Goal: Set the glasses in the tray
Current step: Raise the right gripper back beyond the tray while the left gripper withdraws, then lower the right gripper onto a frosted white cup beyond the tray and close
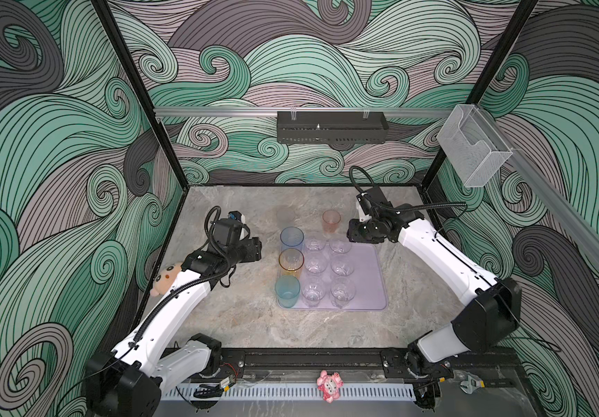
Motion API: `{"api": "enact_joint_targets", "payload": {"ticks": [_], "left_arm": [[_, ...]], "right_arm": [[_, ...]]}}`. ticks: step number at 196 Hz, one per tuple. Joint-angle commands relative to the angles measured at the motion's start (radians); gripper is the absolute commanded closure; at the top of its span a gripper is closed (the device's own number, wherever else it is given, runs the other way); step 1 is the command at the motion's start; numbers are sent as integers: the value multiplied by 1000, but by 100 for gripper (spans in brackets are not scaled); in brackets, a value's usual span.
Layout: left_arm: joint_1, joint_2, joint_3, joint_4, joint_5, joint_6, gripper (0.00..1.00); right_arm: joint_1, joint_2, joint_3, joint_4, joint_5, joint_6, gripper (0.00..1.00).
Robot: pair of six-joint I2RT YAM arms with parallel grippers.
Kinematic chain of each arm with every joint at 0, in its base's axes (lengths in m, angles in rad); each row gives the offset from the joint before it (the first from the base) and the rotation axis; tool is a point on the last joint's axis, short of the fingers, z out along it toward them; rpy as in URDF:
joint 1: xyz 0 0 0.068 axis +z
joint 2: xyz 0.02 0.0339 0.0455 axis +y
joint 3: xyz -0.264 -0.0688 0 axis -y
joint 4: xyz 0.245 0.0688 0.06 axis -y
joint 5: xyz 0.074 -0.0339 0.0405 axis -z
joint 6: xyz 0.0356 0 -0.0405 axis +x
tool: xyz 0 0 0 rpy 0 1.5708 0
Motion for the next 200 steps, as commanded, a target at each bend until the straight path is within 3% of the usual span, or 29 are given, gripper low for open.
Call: {"api": "enact_joint_targets", "payload": {"ticks": [1, 23, 62, 96, 135, 200], "left_arm": [[44, 34, 19, 24, 92, -22, 28], [75, 65, 12, 28, 117, -27, 28], [80, 115, -4, 82, 161, -69, 29], [81, 182, 26, 56, 227, -76, 29], [81, 204, 16, 64, 222, -80, 28], [83, 202, 8, 59, 206, -66, 25]], "right_arm": [[-56, 28, 48, 30, 5, -5, 50], [-94, 76, 76, 74, -29, 39, 49], [-65, 236, 189, 126, -97, 94, 48], [0, 420, 397, 80, -117, 69, 47], [85, 621, 639, 46, -146, 23, 43], [134, 948, 1043, -44, -200, -5, 41]]}}
